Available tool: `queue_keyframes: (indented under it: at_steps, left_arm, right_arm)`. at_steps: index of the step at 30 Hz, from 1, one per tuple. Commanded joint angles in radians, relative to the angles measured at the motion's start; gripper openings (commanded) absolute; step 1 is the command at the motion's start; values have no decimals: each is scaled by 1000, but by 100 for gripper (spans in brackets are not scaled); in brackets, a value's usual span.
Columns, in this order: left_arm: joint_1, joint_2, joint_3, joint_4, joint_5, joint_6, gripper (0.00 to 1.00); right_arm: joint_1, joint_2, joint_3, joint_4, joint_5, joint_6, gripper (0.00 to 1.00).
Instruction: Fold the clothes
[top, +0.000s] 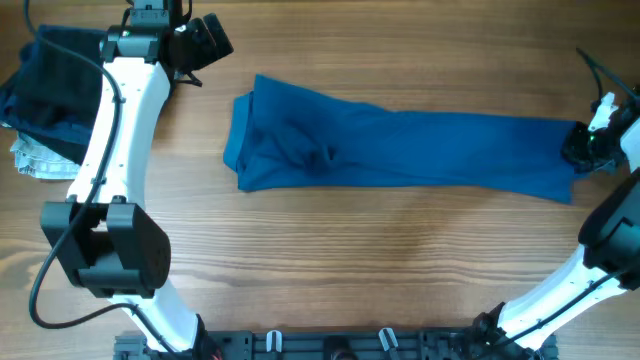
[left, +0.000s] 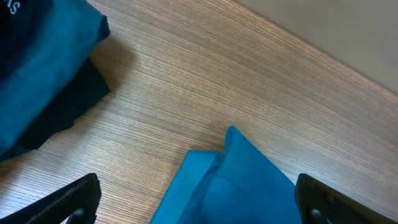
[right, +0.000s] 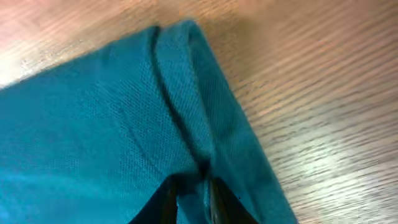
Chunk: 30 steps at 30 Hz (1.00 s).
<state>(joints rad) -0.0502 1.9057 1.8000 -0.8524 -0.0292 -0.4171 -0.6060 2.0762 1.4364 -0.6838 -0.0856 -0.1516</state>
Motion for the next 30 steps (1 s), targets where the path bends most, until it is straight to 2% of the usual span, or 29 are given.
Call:
queue_keyframes:
  at_steps: [1, 9, 15, 20, 28, 30]
  left_arm:
    - [1, -2, 5, 2, -6, -6, 100]
    - [1, -2, 5, 2, -6, -6, 100]
    - [1, -2, 5, 2, -6, -6, 100]
    - [1, -2, 5, 2, -6, -6, 100]
    - [1, -2, 5, 2, -6, -6, 100]
    - [1, -2, 5, 3, -6, -6, 100]
  right_arm:
    - [-5, 15, -23, 14, -20, -6, 20]
    - [-5, 10, 74, -59, -19, 47, 5]
    - [-5, -3, 92, -85, -19, 47, 4]
    - [-1, -20, 221, -172, -30, 48, 4]
    - [31, 15, 224, -45, -53, 16, 4]
    - [48, 47, 224, -35, -53, 13, 7]
